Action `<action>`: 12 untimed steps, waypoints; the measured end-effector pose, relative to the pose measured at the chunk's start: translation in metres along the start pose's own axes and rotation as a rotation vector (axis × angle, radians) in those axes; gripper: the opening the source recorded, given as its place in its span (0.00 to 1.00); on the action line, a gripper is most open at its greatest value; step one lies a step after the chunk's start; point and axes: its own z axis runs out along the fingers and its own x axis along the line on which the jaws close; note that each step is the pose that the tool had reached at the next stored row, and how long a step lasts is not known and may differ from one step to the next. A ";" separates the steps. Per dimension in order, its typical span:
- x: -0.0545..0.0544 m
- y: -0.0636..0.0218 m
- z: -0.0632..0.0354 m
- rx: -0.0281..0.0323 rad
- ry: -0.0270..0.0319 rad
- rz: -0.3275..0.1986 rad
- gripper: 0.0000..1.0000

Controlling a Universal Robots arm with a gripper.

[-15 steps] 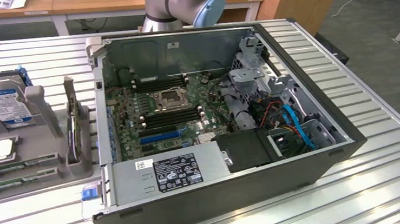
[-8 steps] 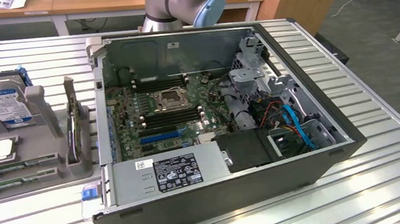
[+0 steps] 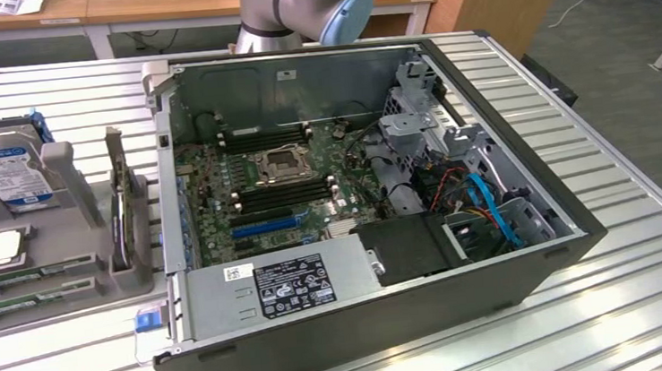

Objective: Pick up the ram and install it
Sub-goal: 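Pick up the ram and move it above insertion slot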

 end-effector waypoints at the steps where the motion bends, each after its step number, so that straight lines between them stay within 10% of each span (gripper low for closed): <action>1: 0.000 -0.0001 0.0012 0.0000 0.0000 0.000 0.29; 12: 0.000 -0.0007 0.0149 0.0000 -0.0011 0.000 0.29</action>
